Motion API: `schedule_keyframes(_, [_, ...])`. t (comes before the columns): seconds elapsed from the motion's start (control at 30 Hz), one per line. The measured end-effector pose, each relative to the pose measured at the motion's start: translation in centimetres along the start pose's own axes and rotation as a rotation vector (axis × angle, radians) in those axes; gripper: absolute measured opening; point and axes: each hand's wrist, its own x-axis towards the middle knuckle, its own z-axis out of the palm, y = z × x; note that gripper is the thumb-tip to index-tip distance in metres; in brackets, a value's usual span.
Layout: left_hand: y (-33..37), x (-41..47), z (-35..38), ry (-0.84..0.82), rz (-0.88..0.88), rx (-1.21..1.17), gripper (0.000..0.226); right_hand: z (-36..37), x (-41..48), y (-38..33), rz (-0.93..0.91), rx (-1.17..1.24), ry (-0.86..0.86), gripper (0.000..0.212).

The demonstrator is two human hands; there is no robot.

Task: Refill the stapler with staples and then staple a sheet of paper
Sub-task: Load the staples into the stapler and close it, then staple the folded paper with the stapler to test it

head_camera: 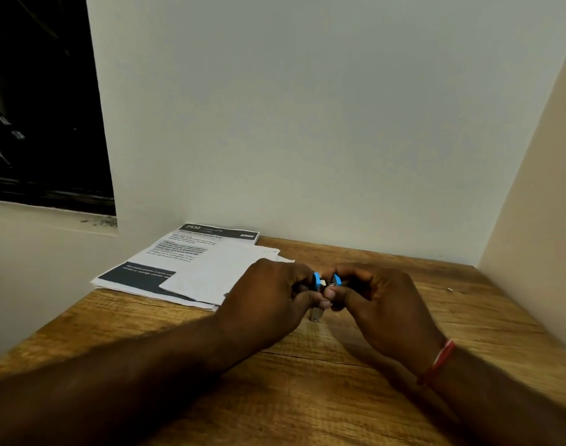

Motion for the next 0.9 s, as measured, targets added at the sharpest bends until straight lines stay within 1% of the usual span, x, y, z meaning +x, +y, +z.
schedule_keyframes(0.17, [0.0,-0.1,0.0,0.005,0.027,0.026,0.012,-0.1,0.0,0.2,-0.053,-0.083,-0.019,0.025])
schedule_keyframes(0.27, [-0.2,0.3,-0.4,-0.040,0.028,-0.035,0.021,-0.5,0.2,0.6,-0.094,-0.109,-0.033,0.021])
schedule_keyframes(0.37, [-0.6,1.0,-1.9,-0.084,-0.027,-0.141,0.034,-0.9,0.5,1.1,-0.091,-0.100,-0.058,0.015])
schedule_keyframes(0.4, [-1.0,1.4,-2.6,-0.073,-0.060,-0.140,0.043,-1.1,0.6,1.4,-0.081,-0.086,-0.052,0.014])
schedule_keyframes(0.47, [-2.6,2.4,-4.2,-0.026,-0.165,-0.049,0.068,-1.5,0.7,1.8,-0.066,-0.098,-0.030,0.014])
schedule_keyframes(0.53, [-5.1,3.3,-6.1,0.036,-0.321,0.099,0.087,-1.9,0.9,2.1,-0.038,-0.142,-0.028,0.014])
schedule_keyframes(0.57, [-6.4,3.7,-7.1,0.038,-0.410,0.216,0.096,-2.1,0.9,2.2,-0.028,-0.162,-0.031,0.015])
schedule_keyframes(0.63, [-8.6,4.0,-8.5,-0.054,-0.575,0.417,0.127,-2.4,0.8,2.3,-0.045,-0.212,-0.054,0.020])
schedule_keyframes(0.67, [-9.4,4.0,-8.8,-0.114,-0.642,0.460,0.141,-2.3,0.8,2.4,-0.059,-0.252,-0.073,0.022])
schedule_keyframes(0.7, [-10.1,4.0,-8.9,-0.167,-0.695,0.483,0.151,-2.2,0.7,2.5,-0.070,-0.289,-0.096,0.024])
schedule_keyframes(0.77, [-10.9,4.0,-8.7,-0.240,-0.736,0.493,0.162,-2.0,0.6,2.9,-0.079,-0.345,-0.142,0.027])
schedule_keyframes(0.8, [-10.9,4.0,-8.5,-0.275,-0.735,0.489,0.162,-1.8,0.5,3.0,-0.084,-0.367,-0.163,0.028])
schedule_keyframes(0.83, [-10.8,3.9,-8.3,-0.298,-0.728,0.486,0.154,-1.7,0.5,3.1,-0.084,-0.387,-0.181,0.029])
schedule_keyframes(0.9, [-10.9,3.9,-7.9,-0.303,-0.710,0.455,0.123,-1.6,0.5,3.1,-0.077,-0.397,-0.211,0.031])
